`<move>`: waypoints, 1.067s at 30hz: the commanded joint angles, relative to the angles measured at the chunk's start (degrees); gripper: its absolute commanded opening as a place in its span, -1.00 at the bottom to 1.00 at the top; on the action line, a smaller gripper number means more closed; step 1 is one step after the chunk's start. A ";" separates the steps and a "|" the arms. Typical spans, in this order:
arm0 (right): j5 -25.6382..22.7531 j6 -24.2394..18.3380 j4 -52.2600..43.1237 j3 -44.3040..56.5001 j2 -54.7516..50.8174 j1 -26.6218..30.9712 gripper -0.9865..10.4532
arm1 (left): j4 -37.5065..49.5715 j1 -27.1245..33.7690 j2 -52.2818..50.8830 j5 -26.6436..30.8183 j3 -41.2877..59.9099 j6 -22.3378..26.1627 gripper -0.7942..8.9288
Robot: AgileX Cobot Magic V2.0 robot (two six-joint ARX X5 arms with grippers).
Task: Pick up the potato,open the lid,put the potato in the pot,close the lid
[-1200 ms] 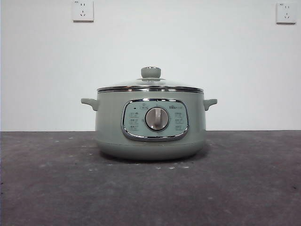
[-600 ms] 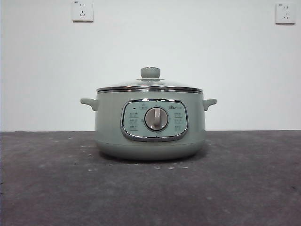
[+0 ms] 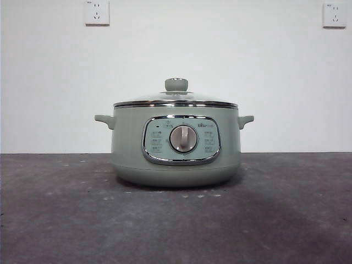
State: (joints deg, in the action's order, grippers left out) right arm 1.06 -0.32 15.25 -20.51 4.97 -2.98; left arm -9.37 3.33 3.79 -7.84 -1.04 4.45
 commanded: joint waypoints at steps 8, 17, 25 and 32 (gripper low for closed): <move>0.02 0.33 -5.86 17.79 -4.52 0.04 -0.83 | 0.28 0.15 0.02 -0.02 0.59 -0.35 -0.84; -0.22 0.11 -4.81 19.69 -4.52 0.04 -0.83 | 0.28 0.15 0.07 -0.02 0.59 -0.35 -0.84; -0.46 0.28 -4.83 19.69 -4.50 0.04 -0.83 | 0.28 0.15 0.07 -0.02 0.59 -0.35 -0.84; -0.46 0.28 -4.81 19.69 -4.48 0.04 -0.83 | 0.28 0.15 0.07 -0.02 0.59 -0.37 -0.84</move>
